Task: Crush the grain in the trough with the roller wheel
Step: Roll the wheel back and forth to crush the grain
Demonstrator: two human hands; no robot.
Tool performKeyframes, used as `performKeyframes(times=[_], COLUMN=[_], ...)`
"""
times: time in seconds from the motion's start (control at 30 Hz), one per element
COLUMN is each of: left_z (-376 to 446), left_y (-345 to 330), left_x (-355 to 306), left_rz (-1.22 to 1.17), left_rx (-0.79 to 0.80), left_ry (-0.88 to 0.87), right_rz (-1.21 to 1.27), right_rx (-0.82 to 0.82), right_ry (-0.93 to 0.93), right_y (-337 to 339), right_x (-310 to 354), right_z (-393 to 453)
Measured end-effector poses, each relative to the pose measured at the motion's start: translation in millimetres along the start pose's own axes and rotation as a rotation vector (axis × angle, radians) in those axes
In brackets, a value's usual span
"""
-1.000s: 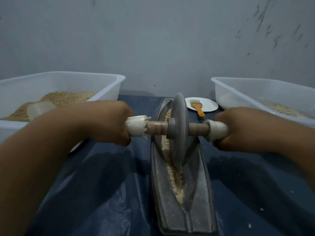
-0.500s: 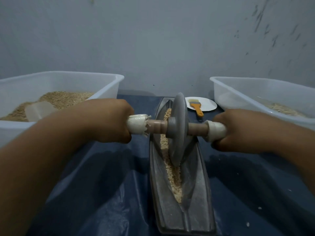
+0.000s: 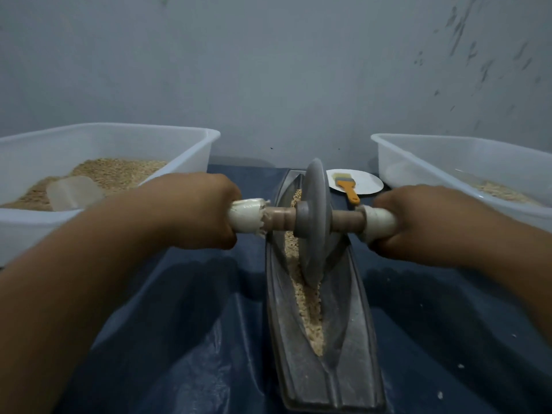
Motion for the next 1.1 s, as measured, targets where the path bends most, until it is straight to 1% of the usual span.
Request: performKeyframes(times=[0.1,0.13,0.17,0.2,0.23,0.27,0.33,0.37,0.4,0.43,0.47,0.5,0.53,0.6,0.63,0.67,0.7,0.73,0.77,0.8,0.87,0.9,0.93,0.97,1.0,1.03,1.07,1.1], left_z=[-13,-17,-19,-19,-16,-11,-1,3,6,7,6,4,0,-12,-18,-21,-22,-20,-16,-10,1,5,7,7,6,4,0,-5], left_y=[2,3,4,4,2,1,0,1,2,2,1,1,0,0,1,2,2,1,0,-2,-3,-3,-2,-1,-1,-1,-1,0], left_x=[-3,-4,-5,-6,-5,-5,-6,-7,-8,-8,-7,-7,-7,-10,-12,-13,-13,-13,-13,-12,-9,-8,-7,-7,-7,-8,-8,-9], left_rz=[-0.083,-0.097,-0.107,-0.110,-0.096,-0.073,-0.003,0.035,0.059,0.064,0.049,0.018,-0.019,-0.092,-0.122,-0.142,-0.151,-0.150,-0.138,-0.119,-0.075,-0.051,-0.030,-0.013,-0.002,0.002,-0.003,-0.018], left_rx=[0.176,0.223,0.251,0.250,0.213,0.144,-0.041,-0.125,-0.178,-0.184,-0.140,-0.065,0.023,0.188,0.255,0.298,0.309,0.288,0.235,0.158,-0.015,-0.088,-0.136,-0.146,-0.118,-0.063,0.003,0.065], left_ry=[-0.045,-0.060,-0.068,-0.062,-0.048,-0.032,-0.010,-0.009,-0.013,-0.024,-0.038,-0.051,-0.065,-0.095,-0.107,-0.113,-0.110,-0.099,-0.085,-0.070,-0.043,-0.035,-0.032,-0.037,-0.049,-0.064,-0.081,-0.097], right_rz=[0.216,0.272,0.303,0.310,0.283,0.230,0.060,-0.016,-0.053,-0.057,-0.044,-0.004,0.060,0.212,0.273,0.312,0.322,0.313,0.278,0.213,0.017,-0.063,-0.101,-0.109,-0.105,-0.071,-0.001,0.085], right_rx=[0.433,0.548,0.613,0.620,0.557,0.428,0.098,-0.041,-0.125,-0.148,-0.105,-0.017,0.106,0.409,0.526,0.601,0.623,0.598,0.513,0.376,0.035,-0.105,-0.187,-0.208,-0.170,-0.091,0.025,0.180], right_ry=[0.018,0.019,0.026,0.032,0.028,0.012,-0.010,-0.021,-0.027,-0.019,-0.002,0.021,0.032,0.021,0.010,0.004,0.004,0.001,-0.003,-0.010,-0.021,-0.035,-0.040,-0.030,-0.009,0.018,0.035,0.038], right_y=[-4,-5,-5,-6,-6,-4,1,4,5,4,3,1,-1,-4,-5,-5,-6,-6,-6,-4,2,4,5,5,4,2,2,1], right_x=[-4,-3,-1,0,0,0,4,8,10,11,9,6,2,-1,0,-1,-1,0,0,0,5,9,12,13,13,10,5,2], right_z=[-17,-24,-29,-29,-26,-20,-8,-5,-4,-3,-3,-3,-5,-18,-26,-30,-32,-30,-26,-19,-7,-5,-4,-3,-3,-4,-6,-11])
Point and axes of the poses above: each hand's wrist, its own z-axis towards the middle knuckle, its own y-axis out of the back of the hand, x = y × z, the point moved 7 cm from there along z, towards the middle knuckle, and after that the axes turned 10 degrees about -y, right-handed, at the moved point
